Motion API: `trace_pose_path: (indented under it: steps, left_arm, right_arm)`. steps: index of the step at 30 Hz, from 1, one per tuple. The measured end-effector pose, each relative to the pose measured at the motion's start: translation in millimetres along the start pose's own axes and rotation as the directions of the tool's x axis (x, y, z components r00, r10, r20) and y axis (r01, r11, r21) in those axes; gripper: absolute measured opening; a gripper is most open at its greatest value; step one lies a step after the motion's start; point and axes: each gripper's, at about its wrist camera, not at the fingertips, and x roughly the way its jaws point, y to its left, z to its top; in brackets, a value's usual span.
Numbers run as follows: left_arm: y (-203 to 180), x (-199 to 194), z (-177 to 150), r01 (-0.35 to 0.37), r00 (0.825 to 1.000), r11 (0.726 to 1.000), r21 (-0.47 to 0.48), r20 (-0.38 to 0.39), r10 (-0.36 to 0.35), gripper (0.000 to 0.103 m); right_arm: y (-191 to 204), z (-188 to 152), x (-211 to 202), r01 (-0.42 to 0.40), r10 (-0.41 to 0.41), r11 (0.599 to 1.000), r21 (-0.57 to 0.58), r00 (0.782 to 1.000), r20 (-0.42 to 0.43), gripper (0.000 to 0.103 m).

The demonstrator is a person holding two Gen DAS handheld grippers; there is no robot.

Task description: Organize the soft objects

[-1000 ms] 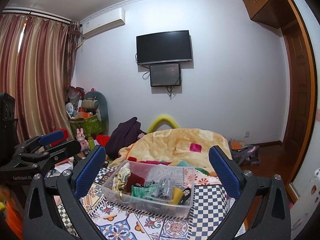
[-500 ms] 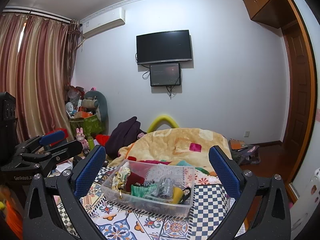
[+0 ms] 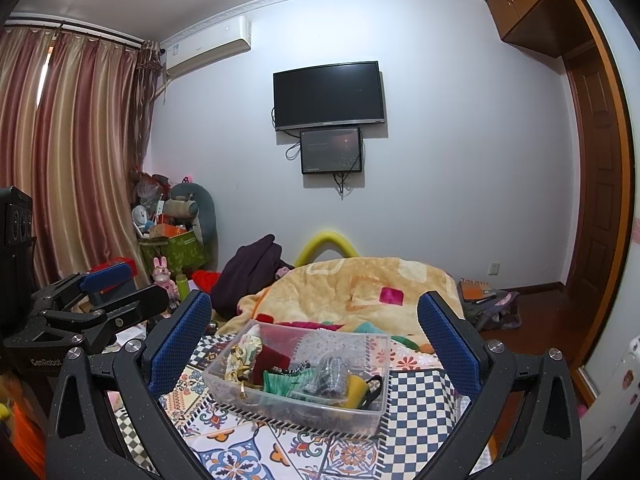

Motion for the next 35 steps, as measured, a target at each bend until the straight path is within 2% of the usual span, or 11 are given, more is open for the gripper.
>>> trace_pose_path:
  steps: [35]
  left_arm:
    - [-0.6, -4.3, 2.7, 0.026, 1.0, 1.0, 0.006, -0.003, -0.026, 0.103]
  right_arm:
    - [1.2, 1.9, 0.0, 0.003, -0.003, 1.0, -0.007, 1.0, -0.008, 0.103]
